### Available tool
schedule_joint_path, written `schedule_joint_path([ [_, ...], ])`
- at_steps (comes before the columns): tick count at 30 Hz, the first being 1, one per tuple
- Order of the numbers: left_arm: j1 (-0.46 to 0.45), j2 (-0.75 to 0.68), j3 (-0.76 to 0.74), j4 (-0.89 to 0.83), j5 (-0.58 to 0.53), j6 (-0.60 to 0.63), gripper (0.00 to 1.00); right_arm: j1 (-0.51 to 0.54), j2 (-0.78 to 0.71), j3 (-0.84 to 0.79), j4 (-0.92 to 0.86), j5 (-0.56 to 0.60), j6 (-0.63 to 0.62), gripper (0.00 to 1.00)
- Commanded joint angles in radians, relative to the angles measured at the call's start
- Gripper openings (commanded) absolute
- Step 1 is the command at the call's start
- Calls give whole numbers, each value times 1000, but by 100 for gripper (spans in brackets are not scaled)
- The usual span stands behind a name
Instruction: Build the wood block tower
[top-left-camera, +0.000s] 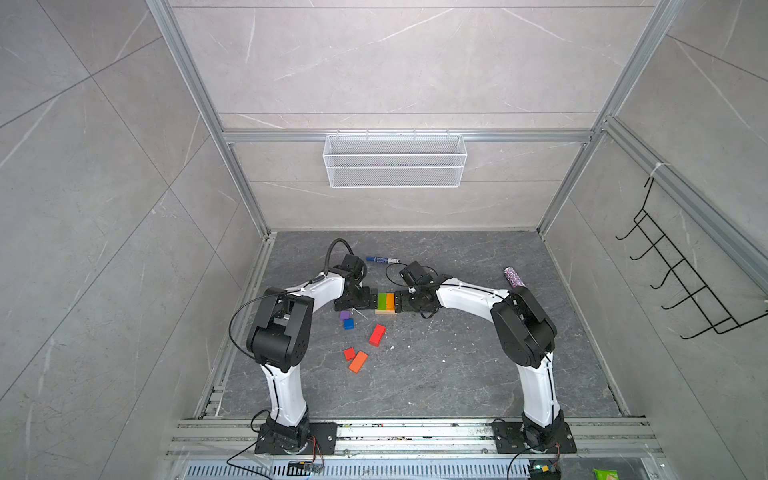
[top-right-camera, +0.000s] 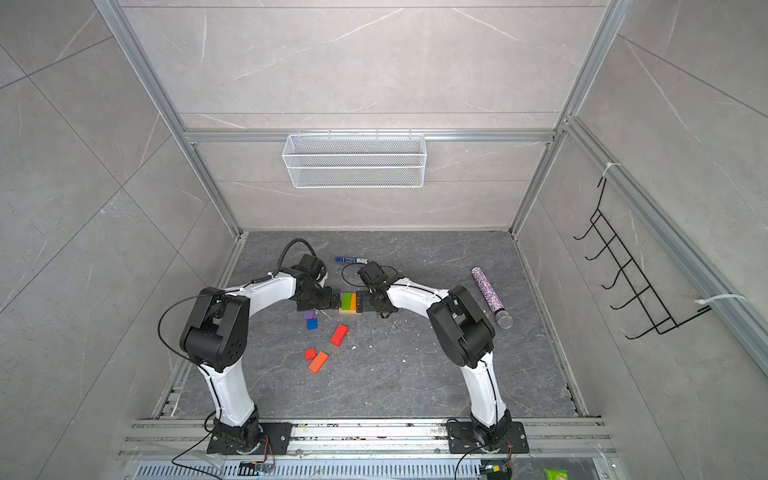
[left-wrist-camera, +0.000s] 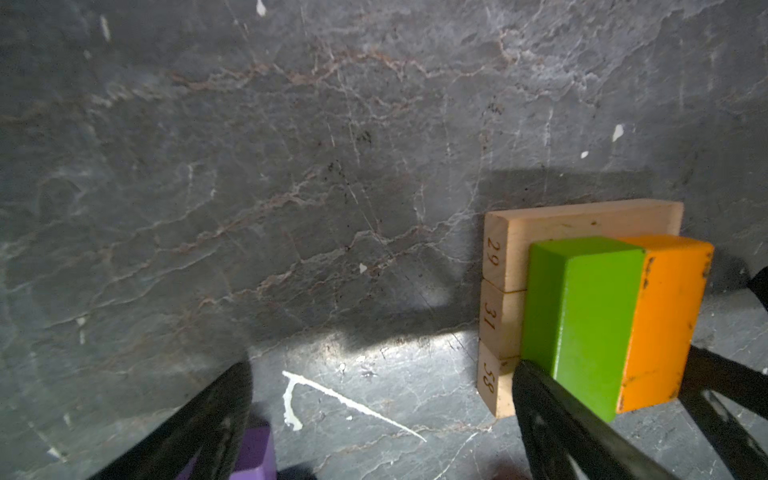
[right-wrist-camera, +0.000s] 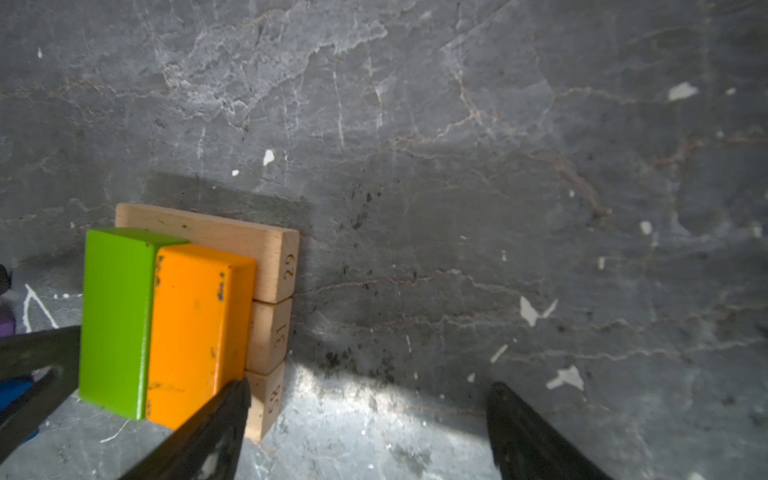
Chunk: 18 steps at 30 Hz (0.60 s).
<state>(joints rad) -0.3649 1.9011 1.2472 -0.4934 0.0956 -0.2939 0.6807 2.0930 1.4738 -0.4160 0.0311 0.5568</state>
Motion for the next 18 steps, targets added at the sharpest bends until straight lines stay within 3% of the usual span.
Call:
schedule_joint_path([
  [1,-6,8,32,-31,0,-6,100,10,22,16,-29,3,5,88],
  [18,0,-26,79,-87,-63,0,100,10,-68,-49,-11,62,21,88],
])
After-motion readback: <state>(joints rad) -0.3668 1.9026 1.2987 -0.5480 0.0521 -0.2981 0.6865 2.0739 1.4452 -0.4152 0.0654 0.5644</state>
